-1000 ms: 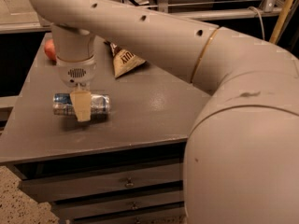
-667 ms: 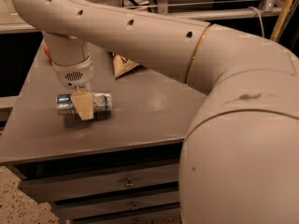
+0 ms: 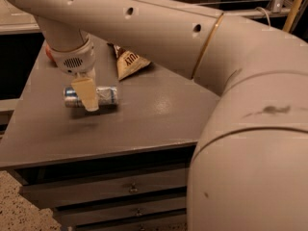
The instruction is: Knock redbull can over
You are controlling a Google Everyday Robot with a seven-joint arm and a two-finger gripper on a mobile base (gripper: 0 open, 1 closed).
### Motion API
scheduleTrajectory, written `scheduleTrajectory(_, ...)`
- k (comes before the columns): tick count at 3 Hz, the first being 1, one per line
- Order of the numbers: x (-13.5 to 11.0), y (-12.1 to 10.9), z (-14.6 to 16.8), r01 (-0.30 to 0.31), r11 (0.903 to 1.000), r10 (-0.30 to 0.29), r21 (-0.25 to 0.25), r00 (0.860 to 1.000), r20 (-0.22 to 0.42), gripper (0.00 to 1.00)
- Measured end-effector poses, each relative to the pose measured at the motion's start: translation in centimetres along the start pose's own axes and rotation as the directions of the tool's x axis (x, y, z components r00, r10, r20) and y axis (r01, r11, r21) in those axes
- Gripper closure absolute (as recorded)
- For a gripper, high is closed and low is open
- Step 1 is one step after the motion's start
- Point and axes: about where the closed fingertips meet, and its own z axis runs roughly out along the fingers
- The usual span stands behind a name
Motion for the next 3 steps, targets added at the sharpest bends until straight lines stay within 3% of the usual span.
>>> scheduleTrajectory(1,-0.7,-0.7,0.0,0.000,0.9996,-0.001,0.027,1.000,0.025,0.00)
scheduleTrajectory(3,-0.3,-1.0,-1.0,0.012,0.9984,-0.015,0.055,0.998,0.058,0.00)
